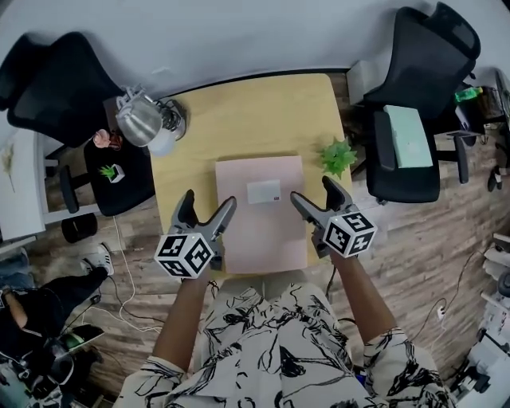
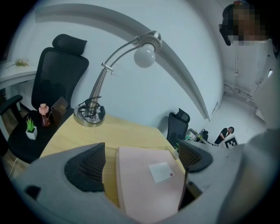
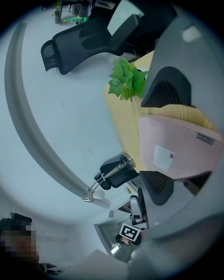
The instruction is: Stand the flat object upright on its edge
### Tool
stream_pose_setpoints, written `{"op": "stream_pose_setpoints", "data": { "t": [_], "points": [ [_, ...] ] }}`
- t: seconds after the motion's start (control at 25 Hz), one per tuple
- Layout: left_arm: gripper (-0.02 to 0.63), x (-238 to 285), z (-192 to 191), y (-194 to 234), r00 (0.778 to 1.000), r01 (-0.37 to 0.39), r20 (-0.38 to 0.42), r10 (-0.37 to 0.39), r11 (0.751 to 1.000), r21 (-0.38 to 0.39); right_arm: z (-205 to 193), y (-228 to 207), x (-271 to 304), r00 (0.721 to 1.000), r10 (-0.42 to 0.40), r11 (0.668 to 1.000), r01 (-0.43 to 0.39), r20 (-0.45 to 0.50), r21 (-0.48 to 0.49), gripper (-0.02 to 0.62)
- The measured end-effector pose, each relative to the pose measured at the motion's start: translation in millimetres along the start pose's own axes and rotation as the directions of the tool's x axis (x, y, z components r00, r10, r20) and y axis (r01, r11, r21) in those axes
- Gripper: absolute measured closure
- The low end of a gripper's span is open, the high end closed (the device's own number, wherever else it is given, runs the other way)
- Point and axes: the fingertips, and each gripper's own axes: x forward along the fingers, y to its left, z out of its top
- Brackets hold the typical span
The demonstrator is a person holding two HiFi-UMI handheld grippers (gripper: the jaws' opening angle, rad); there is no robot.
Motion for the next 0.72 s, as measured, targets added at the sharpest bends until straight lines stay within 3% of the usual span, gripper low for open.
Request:
{"op": "stream_pose_setpoints", "data": {
  "t": [0.36,0.72],
  "points": [
    [0.110,34.4,-48.8,23.7,0.995,-0.008,-0.099,0.002,0.998,-0.058,-42.3,-20.2,34.4,0.990,0.034,0.996,-0.022,-0.134,0.088,0.138],
    [0.146,54.9,-74.3,31.4,0.988,-0.007,-0.153,-0.009,0.994,-0.108,-58.2,-29.4,49.0,0.990,0.047,0.983,-0.022,-0.130,0.184,0.153]
  ]
}}
